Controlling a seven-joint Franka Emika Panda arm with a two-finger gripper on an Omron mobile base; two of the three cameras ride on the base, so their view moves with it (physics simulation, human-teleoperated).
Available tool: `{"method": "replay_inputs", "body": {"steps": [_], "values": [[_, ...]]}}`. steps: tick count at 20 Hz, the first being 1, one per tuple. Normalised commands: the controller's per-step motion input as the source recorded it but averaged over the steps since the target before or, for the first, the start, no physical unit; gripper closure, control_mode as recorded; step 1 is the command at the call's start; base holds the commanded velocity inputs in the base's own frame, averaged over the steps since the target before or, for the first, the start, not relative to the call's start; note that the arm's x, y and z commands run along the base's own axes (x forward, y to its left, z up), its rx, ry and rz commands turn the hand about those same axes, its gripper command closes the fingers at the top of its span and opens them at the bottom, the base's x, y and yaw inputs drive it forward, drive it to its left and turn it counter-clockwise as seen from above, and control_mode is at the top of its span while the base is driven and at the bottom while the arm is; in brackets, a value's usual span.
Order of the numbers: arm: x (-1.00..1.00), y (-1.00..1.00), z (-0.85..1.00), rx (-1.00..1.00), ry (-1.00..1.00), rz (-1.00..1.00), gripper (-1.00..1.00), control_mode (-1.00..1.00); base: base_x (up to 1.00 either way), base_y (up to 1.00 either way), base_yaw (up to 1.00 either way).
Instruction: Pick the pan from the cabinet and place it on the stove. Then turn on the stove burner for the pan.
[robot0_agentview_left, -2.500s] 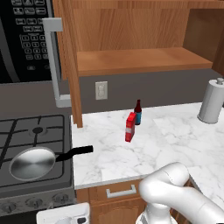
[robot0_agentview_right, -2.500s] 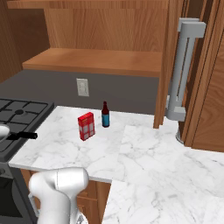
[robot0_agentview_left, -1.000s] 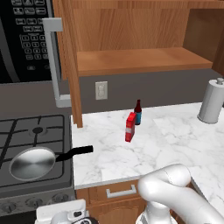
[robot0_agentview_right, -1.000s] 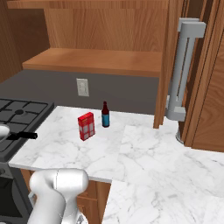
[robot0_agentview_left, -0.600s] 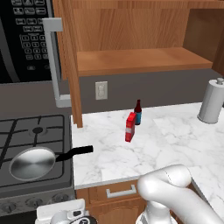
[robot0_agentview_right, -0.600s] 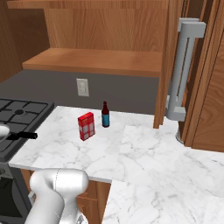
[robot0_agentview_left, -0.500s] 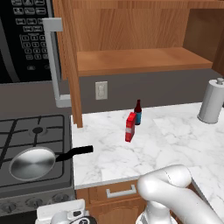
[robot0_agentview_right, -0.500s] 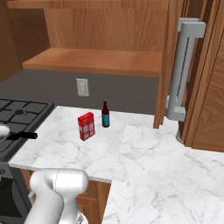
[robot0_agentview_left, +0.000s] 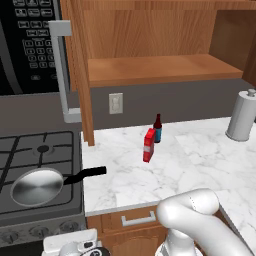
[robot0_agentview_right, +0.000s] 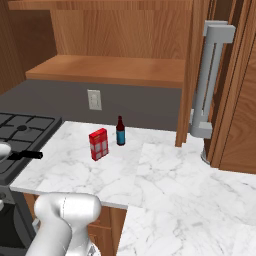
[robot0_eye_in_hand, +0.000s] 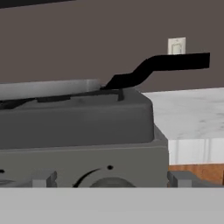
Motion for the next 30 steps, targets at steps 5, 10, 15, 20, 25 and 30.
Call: {"method": "replay_inputs", "body": {"steps": [5, 10, 15, 20, 25, 30], "values": [[0.1, 0.0, -0.16, 0.0, 0.0, 0.0, -1.0, -1.0, 0.0, 0.0, 0.0], [0.1, 0.0, -0.13, 0.0, 0.0, 0.0, -1.0, -1.0, 0.0, 0.0, 0.0], [0.11, 0.02, -0.11, 0.0, 0.0, 0.0, -1.0, -1.0, 0.0, 0.0, 0.0], [0.11, 0.04, -0.11, 0.0, 0.0, 0.0, -1.0, -1.0, 0.0, 0.0, 0.0], [0.11, 0.04, -0.16, 0.0, 0.0, 0.0, -1.0, -1.0, 0.0, 0.0, 0.0], [0.08, 0.02, -0.18, 0.0, 0.0, 0.0, -1.0, -1.0, 0.0, 0.0, 0.0]]}}
